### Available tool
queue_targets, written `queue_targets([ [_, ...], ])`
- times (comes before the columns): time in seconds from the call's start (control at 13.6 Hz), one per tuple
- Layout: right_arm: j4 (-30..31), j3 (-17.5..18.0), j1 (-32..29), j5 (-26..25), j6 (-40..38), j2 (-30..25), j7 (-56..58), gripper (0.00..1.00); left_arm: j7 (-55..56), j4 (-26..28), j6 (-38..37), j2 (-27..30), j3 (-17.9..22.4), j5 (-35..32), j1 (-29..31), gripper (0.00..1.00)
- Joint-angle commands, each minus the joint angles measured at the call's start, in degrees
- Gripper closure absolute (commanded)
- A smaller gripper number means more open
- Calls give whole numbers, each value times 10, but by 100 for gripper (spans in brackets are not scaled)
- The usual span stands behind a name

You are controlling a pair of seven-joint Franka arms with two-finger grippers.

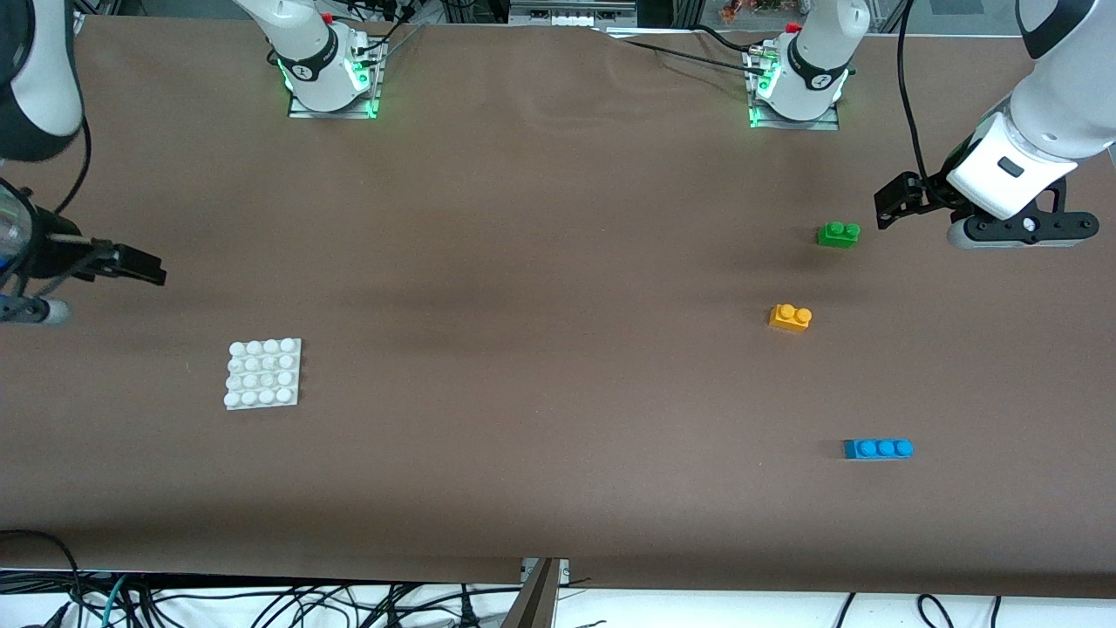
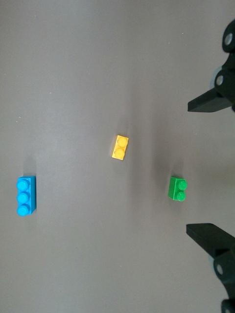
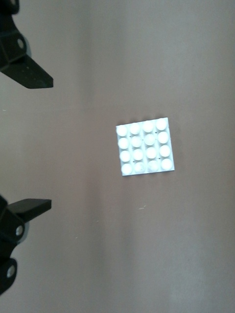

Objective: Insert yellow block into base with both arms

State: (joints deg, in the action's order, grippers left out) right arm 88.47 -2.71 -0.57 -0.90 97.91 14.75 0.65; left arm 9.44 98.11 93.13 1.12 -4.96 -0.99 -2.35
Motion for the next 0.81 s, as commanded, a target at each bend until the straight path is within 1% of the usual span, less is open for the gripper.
queue_targets([
  [0.0, -4, 3, -2, 0, 39, 48, 1, 0, -7, 2, -6, 9, 1, 17, 0, 0],
  [0.52, -1, 2, -1, -5, 158, 166, 5, 0, -13, 2, -10, 9, 2, 17, 0, 0],
  [0.74, -1, 3, -1, -5, 201, 197, 5, 0, -11, 2, -20, 9, 2, 17, 0, 0],
])
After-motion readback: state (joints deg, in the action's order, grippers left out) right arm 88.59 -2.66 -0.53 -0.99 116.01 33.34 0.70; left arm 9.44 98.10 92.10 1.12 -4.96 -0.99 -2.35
